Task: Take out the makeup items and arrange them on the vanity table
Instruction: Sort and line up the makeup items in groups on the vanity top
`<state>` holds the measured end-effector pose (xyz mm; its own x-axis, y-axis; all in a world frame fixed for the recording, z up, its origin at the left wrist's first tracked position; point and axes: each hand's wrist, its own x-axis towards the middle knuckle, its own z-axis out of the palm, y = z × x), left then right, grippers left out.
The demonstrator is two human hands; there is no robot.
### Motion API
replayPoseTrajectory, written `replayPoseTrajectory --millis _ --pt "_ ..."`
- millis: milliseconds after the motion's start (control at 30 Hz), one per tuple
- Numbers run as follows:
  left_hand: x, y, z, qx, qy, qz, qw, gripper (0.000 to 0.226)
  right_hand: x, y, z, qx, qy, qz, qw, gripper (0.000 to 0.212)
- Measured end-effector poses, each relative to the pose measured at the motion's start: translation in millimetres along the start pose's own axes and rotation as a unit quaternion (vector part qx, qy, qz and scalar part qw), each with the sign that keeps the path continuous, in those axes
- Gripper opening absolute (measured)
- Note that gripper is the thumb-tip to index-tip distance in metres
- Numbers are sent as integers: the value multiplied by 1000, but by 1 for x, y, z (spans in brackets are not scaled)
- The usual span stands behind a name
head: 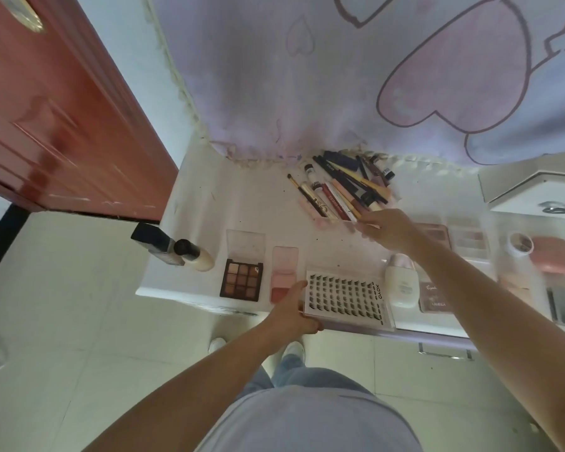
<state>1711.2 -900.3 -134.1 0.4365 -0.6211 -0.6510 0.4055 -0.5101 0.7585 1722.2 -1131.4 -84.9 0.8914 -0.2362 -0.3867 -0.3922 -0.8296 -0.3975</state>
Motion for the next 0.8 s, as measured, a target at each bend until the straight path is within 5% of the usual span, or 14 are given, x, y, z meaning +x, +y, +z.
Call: replayPoseTrajectory --millis 533,667,800 --pt "3 -36 5 116 17 -24 993 71 42 3 30 -165 -61 53 983 34" --pt "-2 -37 3 124 -3 -22 992 70 43 -5 43 -261 3 37 965 30" --pt "-4 -39 3 133 -8 -26 991 71 45 -9 54 -235 38 46 970 26"
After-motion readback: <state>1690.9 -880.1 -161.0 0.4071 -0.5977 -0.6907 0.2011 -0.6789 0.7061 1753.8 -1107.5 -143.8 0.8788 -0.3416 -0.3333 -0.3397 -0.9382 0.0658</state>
